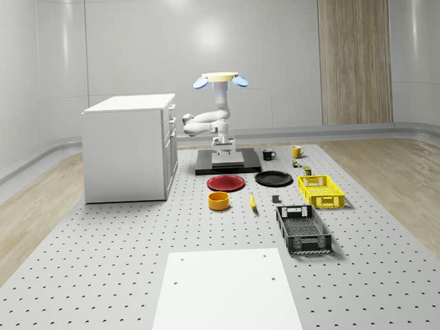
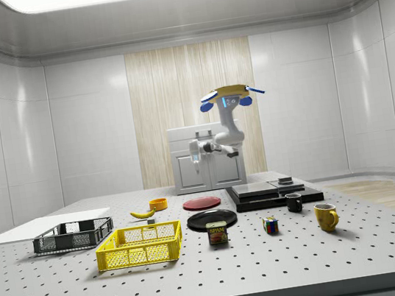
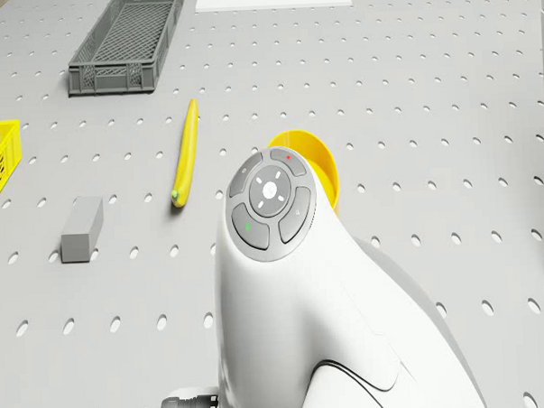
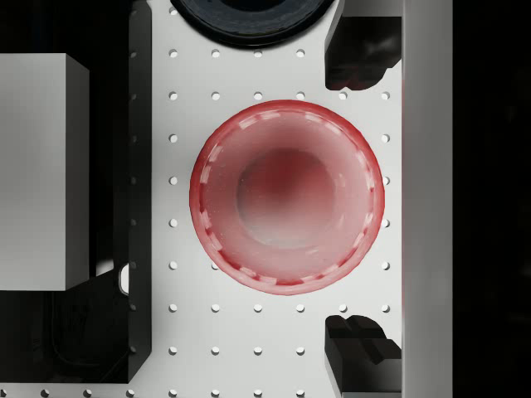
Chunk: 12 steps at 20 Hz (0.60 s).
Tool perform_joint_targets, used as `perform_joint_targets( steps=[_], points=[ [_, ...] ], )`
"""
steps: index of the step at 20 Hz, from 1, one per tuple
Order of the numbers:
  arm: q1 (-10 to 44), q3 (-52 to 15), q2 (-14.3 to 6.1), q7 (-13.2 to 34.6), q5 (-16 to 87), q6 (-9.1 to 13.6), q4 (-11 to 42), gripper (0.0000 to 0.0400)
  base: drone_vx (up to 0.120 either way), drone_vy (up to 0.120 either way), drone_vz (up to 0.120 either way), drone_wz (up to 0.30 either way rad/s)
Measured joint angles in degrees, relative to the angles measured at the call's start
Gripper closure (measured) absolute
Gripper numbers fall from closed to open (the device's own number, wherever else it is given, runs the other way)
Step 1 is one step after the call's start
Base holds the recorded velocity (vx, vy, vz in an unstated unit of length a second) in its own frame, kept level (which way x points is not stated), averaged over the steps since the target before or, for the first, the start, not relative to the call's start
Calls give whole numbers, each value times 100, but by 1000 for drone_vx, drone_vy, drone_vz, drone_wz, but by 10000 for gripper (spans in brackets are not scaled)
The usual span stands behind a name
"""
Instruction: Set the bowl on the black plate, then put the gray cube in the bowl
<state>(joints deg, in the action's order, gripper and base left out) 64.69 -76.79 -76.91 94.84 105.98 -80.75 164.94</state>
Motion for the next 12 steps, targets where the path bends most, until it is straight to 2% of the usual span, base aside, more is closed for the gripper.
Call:
perform_joint_targets(
  steps=[2,8,12],
  points=[
    [10,-8,-38,9,-17,-35,-2,0,120,0,-40,0],
    [37,-30,-147,33,-66,-137,-8,0,120,0,-120,0],
    [54,-44,-215,48,-96,-200,-12,0,120,0,-30,0]
  ],
)
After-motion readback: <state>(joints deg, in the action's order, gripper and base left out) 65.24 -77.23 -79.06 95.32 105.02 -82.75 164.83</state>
